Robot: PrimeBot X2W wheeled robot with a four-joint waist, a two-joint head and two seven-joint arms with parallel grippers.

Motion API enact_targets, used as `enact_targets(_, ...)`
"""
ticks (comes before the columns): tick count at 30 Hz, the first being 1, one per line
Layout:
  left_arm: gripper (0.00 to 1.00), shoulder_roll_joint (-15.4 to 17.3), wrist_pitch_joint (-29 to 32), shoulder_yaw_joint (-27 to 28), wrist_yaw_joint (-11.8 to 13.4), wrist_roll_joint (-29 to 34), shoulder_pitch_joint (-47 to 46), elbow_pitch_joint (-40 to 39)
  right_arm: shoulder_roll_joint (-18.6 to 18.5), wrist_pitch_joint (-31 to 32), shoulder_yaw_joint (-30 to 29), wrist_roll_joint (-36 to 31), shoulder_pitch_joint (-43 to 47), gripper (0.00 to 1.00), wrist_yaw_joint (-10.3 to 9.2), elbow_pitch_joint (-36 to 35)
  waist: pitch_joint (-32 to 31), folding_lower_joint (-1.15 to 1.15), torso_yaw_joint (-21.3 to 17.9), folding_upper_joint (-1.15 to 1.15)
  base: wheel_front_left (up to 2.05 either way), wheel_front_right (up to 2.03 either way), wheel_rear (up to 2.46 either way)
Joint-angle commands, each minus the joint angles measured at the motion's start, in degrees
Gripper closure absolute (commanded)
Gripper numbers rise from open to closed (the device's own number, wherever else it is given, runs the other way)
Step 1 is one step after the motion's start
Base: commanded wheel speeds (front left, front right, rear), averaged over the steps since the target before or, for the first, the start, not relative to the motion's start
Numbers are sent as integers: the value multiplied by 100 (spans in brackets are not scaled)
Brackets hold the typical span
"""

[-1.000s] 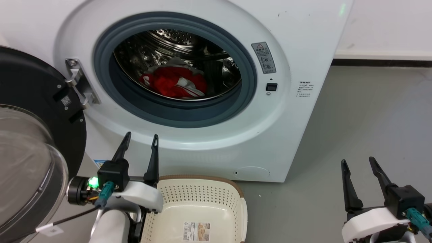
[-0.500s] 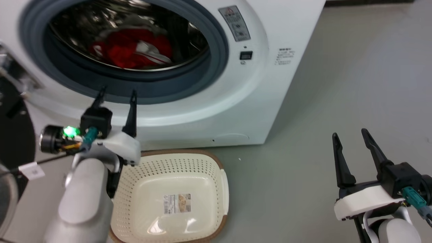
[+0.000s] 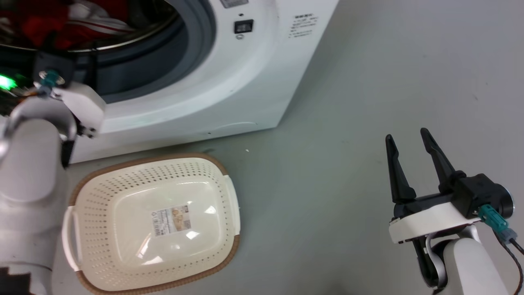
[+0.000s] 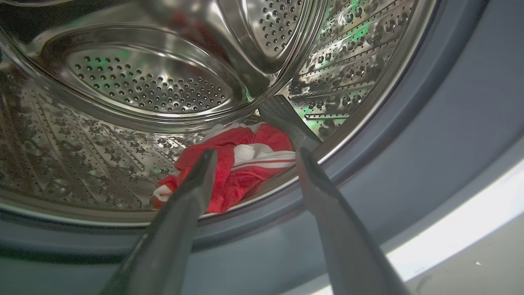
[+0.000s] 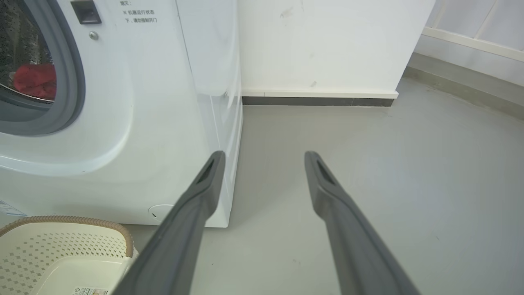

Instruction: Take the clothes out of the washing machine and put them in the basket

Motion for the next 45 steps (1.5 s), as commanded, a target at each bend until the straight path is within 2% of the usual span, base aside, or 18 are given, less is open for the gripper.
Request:
enact_targets(1, 0, 64, 44, -4, -9, 37, -117, 33, 5, -30, 34, 35, -111, 0, -4, 26, 284, -1, -270, 0, 0, 0, 0)
enact_targets(11, 0, 988, 921, -129, -180, 250, -1254, 453, 5, -162, 355, 432, -430, 0, -4, 348, 799, -1, -803, 0, 0, 0, 0)
enact_targets(18, 0, 1588, 1763, -658, -287, 297, -2007, 737, 5, -165, 495, 698, -529, 0, -4, 291, 1054, -1, -1060, 0, 0, 0, 0)
enact_targets(25, 0, 2149, 2909, -1658, -290, -411, -2676, 903, 4, -167, 601, 826, -603, 0, -4, 242, 1290, -1, -1210, 0, 0, 0, 0)
enact_targets(29, 0, 2398, 3771, -2107, -291, -925, -2993, 834, 5, -166, 641, 893, -654, 0, -4, 236, 1431, -1, -1250, 0, 0, 0, 0)
enact_targets(33, 0, 2615, 4637, -2349, -290, -1391, -3224, 712, 4, -167, 701, 943, -700, 0, -4, 245, 1525, -1, -1292, 0, 0, 0, 0)
enact_targets(38, 0, 2833, 5389, -2467, -292, -1798, -3302, 439, 5, -167, 739, 988, -719, 0, -4, 260, 1591, -1, -1330, 0, 0, 0, 0)
enact_targets(39, 19, 2861, 5475, -2415, -255, -1855, -3324, 392, 4, -167, 745, 998, -734, 0, -4, 261, 1602, -1, -1337, 0, 0, 0, 0)
enact_targets(40, 64, 2881, 5549, -2386, -234, -1888, -3318, 348, 4, -167, 748, 1013, -749, 0, -4, 265, 1613, -1, -1343, 0, 0, 0, 0)
enact_targets(41, 100, 2889, 5631, -2373, -211, -1927, -3293, 304, 4, -167, 753, 1018, -764, 0, -4, 267, 1622, -1, -1348, 0, 0, 0, 0)
enact_targets(45, 100, 2976, 5579, -2308, -7, -1968, -3170, 7, 4, -167, 735, 1037, -804, 0, -4, 280, 1636, -1, -1354, 0, 0, 0, 0)
